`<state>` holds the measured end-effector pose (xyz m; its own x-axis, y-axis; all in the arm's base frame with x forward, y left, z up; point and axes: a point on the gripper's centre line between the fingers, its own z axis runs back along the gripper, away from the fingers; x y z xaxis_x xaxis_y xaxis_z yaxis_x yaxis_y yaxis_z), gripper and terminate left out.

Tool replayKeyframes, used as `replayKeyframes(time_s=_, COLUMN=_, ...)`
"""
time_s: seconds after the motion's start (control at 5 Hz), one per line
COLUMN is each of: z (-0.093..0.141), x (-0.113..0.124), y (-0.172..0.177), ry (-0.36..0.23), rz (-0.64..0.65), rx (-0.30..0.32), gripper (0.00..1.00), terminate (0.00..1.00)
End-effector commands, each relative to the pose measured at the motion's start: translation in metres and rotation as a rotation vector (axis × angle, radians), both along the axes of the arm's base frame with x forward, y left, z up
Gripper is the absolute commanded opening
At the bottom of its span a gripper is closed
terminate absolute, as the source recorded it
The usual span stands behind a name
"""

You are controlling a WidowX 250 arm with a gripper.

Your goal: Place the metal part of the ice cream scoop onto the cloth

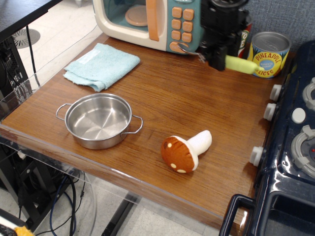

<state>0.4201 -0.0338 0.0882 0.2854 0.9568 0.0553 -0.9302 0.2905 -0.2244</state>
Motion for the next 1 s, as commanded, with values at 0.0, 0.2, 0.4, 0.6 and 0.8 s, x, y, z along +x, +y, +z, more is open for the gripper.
replayKeyframes(time_s=0.0, z=0.060, x=-0.035, y=0.074, ry=-0.012, rz=-0.211, rx=0.089, gripper=0.00, terminate=0.00)
replayKeyframes(time_s=0.2, z=0.071, x=-0.047, y=0.115, ry=0.019, rz=-0.317, rx=0.168, gripper=0.00, terminate=0.00)
replayKeyframes(time_s=0.4, z=0.082, x=-0.063, y=0.155, ry=0.077, rz=-0.445, rx=0.276, gripper=0.00, terminate=0.00)
replayKeyframes(time_s=0.6, z=0.084, x=-0.077, y=0.189, ry=0.088, rz=-0.592, rx=0.370, gripper=0.00, terminate=0.00)
replayKeyframes(time_s=0.8, z=0.079, x=-0.089, y=0.217, ry=0.100, rz=-0.846, rx=0.446, gripper=0.00, terminate=0.00)
